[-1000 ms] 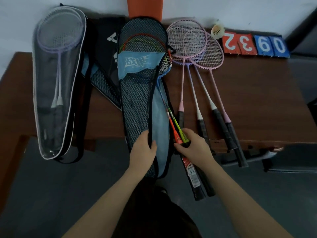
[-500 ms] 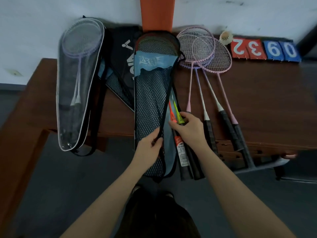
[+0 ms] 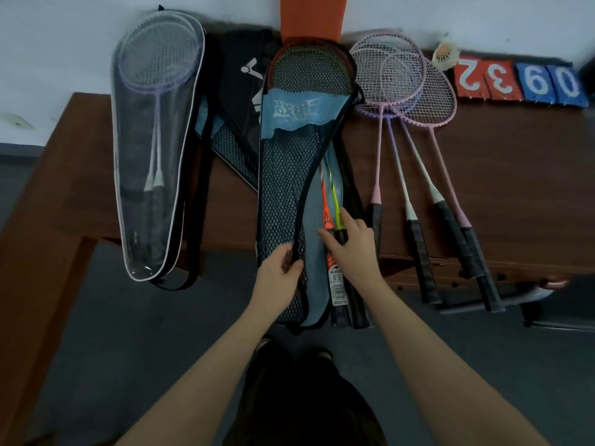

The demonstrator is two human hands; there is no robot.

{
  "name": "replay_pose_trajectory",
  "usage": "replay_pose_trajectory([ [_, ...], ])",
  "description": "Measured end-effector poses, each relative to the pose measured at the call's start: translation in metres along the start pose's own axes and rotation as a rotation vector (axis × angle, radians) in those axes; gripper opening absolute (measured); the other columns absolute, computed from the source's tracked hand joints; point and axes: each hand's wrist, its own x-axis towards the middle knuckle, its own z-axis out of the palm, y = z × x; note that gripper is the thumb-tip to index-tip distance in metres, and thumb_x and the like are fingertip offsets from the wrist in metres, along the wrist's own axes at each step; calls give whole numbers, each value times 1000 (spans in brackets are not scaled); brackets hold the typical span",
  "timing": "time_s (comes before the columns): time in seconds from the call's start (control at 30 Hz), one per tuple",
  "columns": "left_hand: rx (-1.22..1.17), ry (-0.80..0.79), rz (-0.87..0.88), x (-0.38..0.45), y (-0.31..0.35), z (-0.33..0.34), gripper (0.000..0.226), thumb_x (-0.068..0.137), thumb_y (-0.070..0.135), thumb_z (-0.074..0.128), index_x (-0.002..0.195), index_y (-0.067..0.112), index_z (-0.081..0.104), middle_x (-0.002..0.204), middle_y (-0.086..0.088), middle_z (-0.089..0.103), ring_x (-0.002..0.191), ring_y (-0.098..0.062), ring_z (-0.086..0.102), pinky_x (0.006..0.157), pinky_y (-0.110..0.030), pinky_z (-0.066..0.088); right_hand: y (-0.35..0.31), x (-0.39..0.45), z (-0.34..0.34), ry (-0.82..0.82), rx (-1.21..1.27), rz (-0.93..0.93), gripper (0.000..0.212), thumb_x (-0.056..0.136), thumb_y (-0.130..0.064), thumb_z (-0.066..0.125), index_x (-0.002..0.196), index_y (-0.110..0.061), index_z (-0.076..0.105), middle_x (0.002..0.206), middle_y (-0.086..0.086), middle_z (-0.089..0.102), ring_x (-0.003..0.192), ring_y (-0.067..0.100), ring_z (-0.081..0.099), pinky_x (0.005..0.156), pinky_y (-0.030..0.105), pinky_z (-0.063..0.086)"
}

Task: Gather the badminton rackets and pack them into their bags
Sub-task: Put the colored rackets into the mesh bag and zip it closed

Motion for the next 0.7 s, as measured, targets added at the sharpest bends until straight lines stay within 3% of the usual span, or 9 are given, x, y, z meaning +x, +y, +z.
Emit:
replay_pose_trajectory([
  [0.13,-20,-48,14,-1,0,3,34,92,10,54,126,9,52,119,-1,60,108,-11,55,98,-29,44,8,-33,-4,-5,-111,-65,58,88,-42,57,138,-17,41,127,10,45,114,30,41,95,37,33],
  [0.3,82,-18,-27,-11,-8,3,29,86,19,64,113,9,60,98,2,63,92,-12,60,84,-22,47,22,-79,-18,-57,-163,17,62,87,-48,55,135,-11,42,123,5,52,113,23,50,95,37,39],
  [0.47,262,6,42,-22,-11,7,18,90,20,57,103,7,61,79,3,59,75,-11,55,65,-17,39,24,-108,-19,-164,-145,124,62,88,-50,54,136,-13,41,107,4,65,89,21,63,80,39,50],
  [0.6,172,14,84,-23,-5,4,6,92,14,54,97,14,58,74,5,56,66,-5,51,57,-10,38,14,-114,-14,-89,133,197,57,86,-41,62,134,-15,46,108,-1,65,90,10,59,77,20,49],
  [0.7,118,-57,114,-24,-1,-6,10,94,18,52,103,22,53,75,8,55,67,-4,52,62,-11,43,-1,-116,-13,40,309,200,47,83,-33,68,125,-14,56,97,-10,63,84,-1,57,71,5,42],
])
